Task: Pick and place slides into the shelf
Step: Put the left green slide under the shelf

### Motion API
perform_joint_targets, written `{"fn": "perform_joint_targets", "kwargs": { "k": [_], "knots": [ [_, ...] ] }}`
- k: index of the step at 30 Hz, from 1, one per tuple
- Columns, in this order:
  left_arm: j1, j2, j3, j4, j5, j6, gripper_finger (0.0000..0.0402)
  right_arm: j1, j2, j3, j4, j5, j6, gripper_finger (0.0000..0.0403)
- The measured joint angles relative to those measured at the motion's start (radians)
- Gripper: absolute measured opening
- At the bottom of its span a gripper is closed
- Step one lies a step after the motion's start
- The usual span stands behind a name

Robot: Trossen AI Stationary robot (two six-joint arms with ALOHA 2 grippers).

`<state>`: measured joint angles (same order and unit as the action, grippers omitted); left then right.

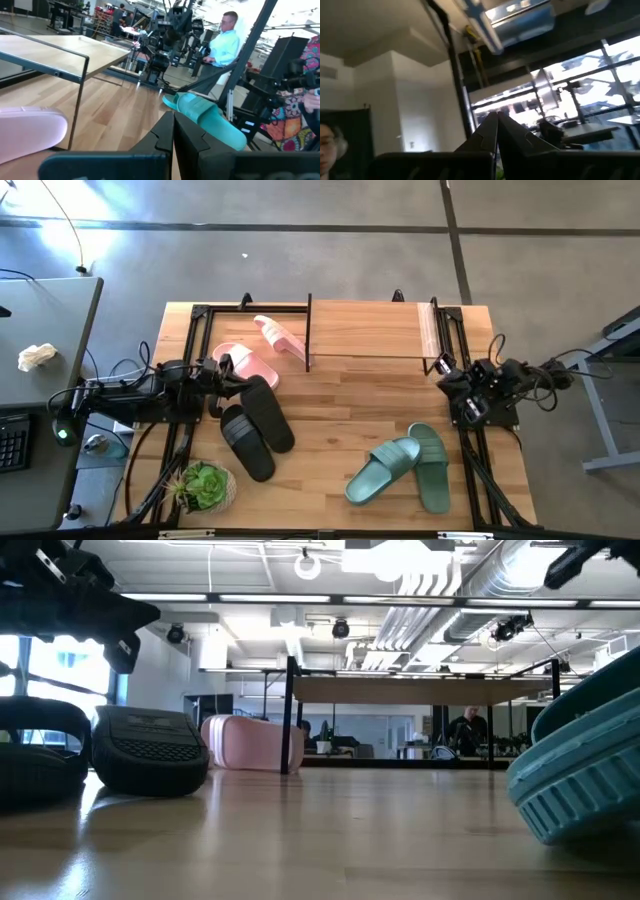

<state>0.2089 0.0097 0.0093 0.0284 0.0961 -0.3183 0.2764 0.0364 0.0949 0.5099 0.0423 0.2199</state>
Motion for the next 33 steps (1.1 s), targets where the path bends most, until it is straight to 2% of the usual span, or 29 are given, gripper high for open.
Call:
{"fn": "perform_joint_targets", "kwargs": {
  "k": [6,13,15,18,20,22,27,33],
  "knots": [
    [0.0,0.0,0.0,0.0,0.001,-0.001,0.0001,0.0,0.135,0.162,-0.18,-0.007,-0.015,0.0],
    [0.0,0.0,0.0,0.001,0.004,-0.002,0.0001,0.0,0.416,0.417,-0.441,0.019,0.004,0.0],
    [0.0,0.0,0.0,0.019,0.037,-0.001,0.0001,0.0,0.505,0.497,-0.537,0.03,0.037,0.0],
    [0.0,0.0,0.0,0.109,0.164,0.032,0.0001,0.005,0.63,0.606,-0.685,0.044,0.076,0.0],
    [0.0,0.0,0.0,0.192,0.245,0.055,0.0001,0.018,0.703,0.668,-0.778,0.093,0.093,0.0],
    [0.0,0.001,0.0,0.252,0.281,0.076,0.0001,0.037,0.769,0.724,-0.869,0.166,0.097,0.0],
    [0.0,0.016,0.005,0.296,0.255,0.166,0.0001,0.089,0.883,0.818,-1.007,0.313,0.146,0.0],
    [0.0,0.156,0.114,0.287,0.248,0.255,0.0001,0.131,0.932,0.848,-1.048,0.37,0.195,0.0]
  ]
}}
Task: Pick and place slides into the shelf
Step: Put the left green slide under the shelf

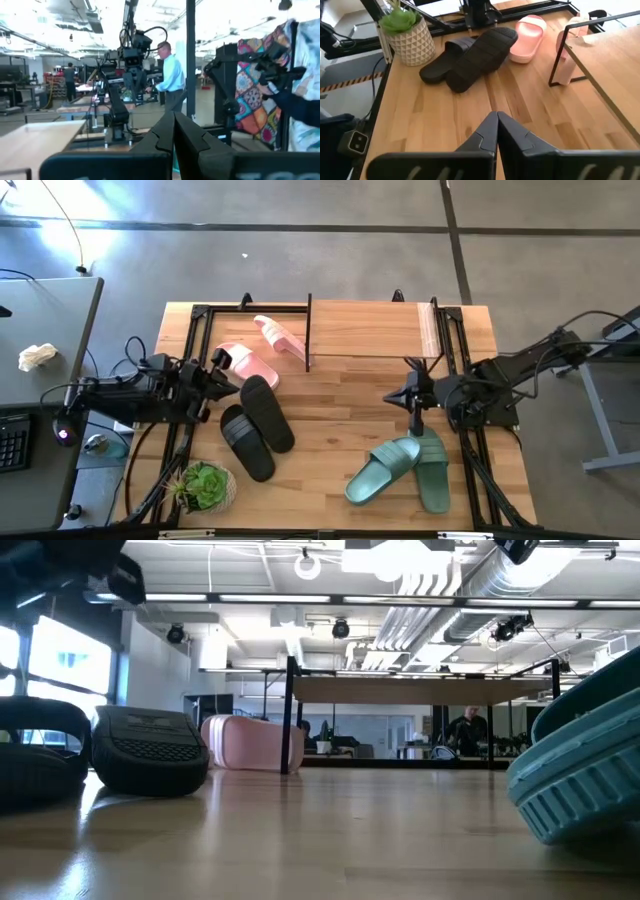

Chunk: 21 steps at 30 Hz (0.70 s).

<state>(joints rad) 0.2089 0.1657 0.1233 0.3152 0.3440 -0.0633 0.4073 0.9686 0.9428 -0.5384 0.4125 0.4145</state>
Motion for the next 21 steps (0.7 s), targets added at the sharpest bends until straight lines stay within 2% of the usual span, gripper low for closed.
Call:
{"fn": "perform_joint_targets", "kwargs": {
  "k": [4,8,12,14,21],
  "knots": [
    [0.0,0.196,0.117,-0.012,0.0,0.066,0.0001,0.009,0.001,-0.002,-0.004,0.018,0.015,0.0],
    [-0.006,0.458,0.267,-0.055,0.003,0.132,0.0001,0.009,0.001,-0.002,-0.013,0.025,0.031,0.0],
    [-0.086,0.735,0.428,-0.119,-0.022,0.24,0.0001,0.009,0.001,-0.003,-0.025,0.024,0.055,0.0],
    [-0.157,0.863,0.511,-0.157,-0.085,0.314,0.0001,0.009,0.001,-0.003,-0.043,0.016,0.081,0.0],
    [-0.393,1.251,0.721,-0.237,-0.471,0.508,0.0,0.01,0.001,-0.003,-0.15,-0.002,0.175,0.0]
  ]
}}
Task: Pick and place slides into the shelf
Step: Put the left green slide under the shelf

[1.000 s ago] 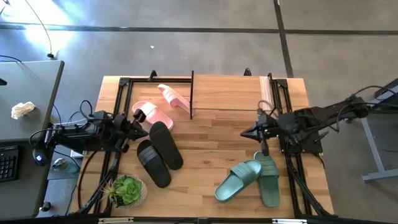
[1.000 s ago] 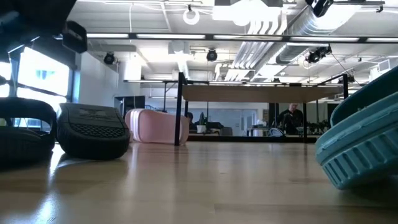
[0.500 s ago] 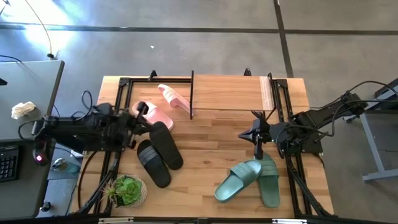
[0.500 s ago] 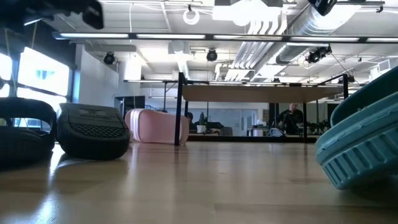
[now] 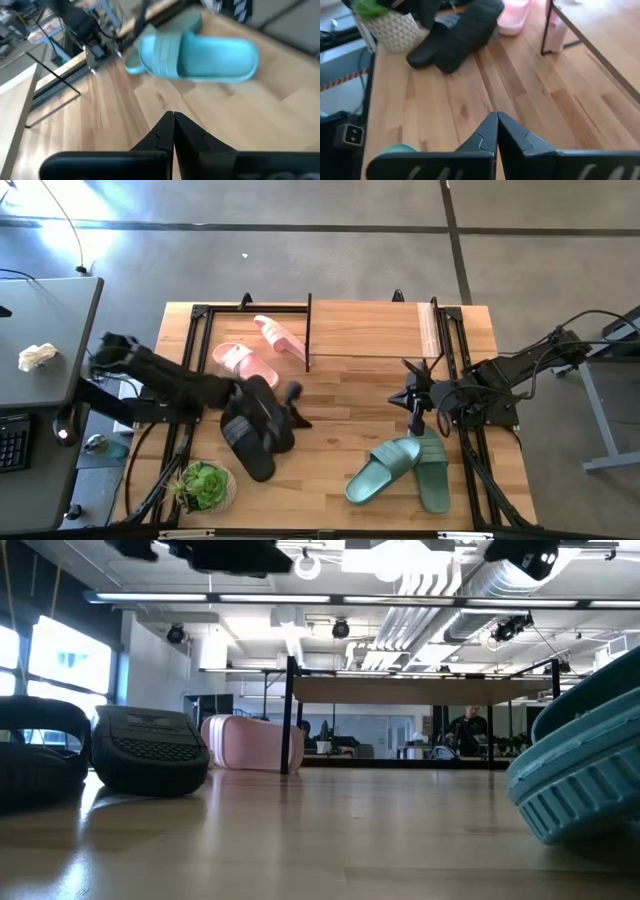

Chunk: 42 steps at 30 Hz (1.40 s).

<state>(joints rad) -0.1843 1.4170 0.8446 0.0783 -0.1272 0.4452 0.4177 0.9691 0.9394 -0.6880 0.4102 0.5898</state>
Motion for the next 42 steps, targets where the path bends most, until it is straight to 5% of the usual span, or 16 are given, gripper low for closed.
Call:
{"fn": "perform_joint_targets", "kwargs": {
  "k": [5,11,17,32,42],
  "knots": [
    [-0.092,0.202,0.075,0.109,-0.184,0.076,0.0,0.014,0.0,0.0,-0.054,0.005,0.036,0.0],
    [-0.126,0.401,0.161,0.265,-0.19,0.185,0.0,0.029,0.0,-0.001,-0.072,0.016,0.042,0.0],
    [-0.122,0.542,0.29,0.227,-0.193,0.219,0.0004,0.028,0.0,-0.001,-0.081,0.03,0.041,0.0],
    [-0.095,0.702,0.519,0.223,-0.179,0.222,0.0169,0.028,0.0,-0.001,-0.095,0.046,0.039,0.0],
    [-0.073,0.806,0.628,0.22,-0.131,0.2,0.0176,0.028,0.0,-0.001,-0.098,0.051,0.039,0.0]
  ]
}}
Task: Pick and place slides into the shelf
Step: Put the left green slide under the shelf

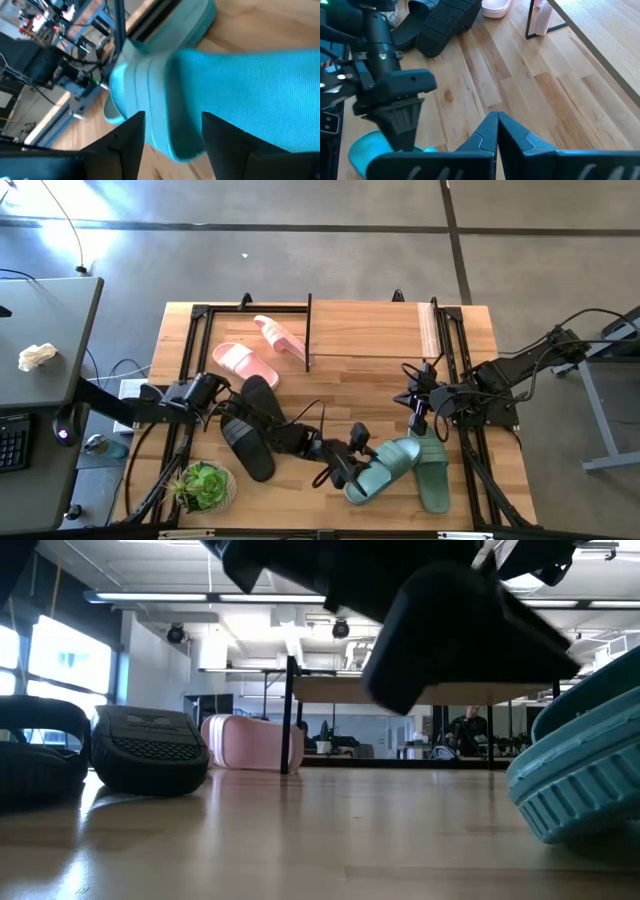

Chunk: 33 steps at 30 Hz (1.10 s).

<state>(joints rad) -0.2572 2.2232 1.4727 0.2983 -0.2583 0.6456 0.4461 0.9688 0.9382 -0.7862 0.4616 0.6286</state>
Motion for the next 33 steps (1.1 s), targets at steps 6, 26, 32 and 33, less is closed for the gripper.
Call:
{"fn": "perform_joint_targets", "kwargs": {
  "k": [6,26,32,33],
  "knots": [
    [0.011,0.043,0.046,-0.006,-0.009,-0.023,0.0167,0.0,0.0,0.0,-0.001,0.002,-0.005,0.0],
    [0.036,0.055,0.068,-0.019,0.003,-0.033,0.0165,0.0,0.0,0.0,-0.003,0.017,-0.008,0.0],
    [0.036,0.073,0.067,0.002,0.006,-0.049,0.0165,0.0,0.0,0.0,-0.003,0.019,-0.008,0.0],
    [0.036,0.076,0.066,0.002,0.004,-0.049,0.0165,0.0,0.0,0.0,-0.003,0.02,-0.008,0.0]
  ]
}}
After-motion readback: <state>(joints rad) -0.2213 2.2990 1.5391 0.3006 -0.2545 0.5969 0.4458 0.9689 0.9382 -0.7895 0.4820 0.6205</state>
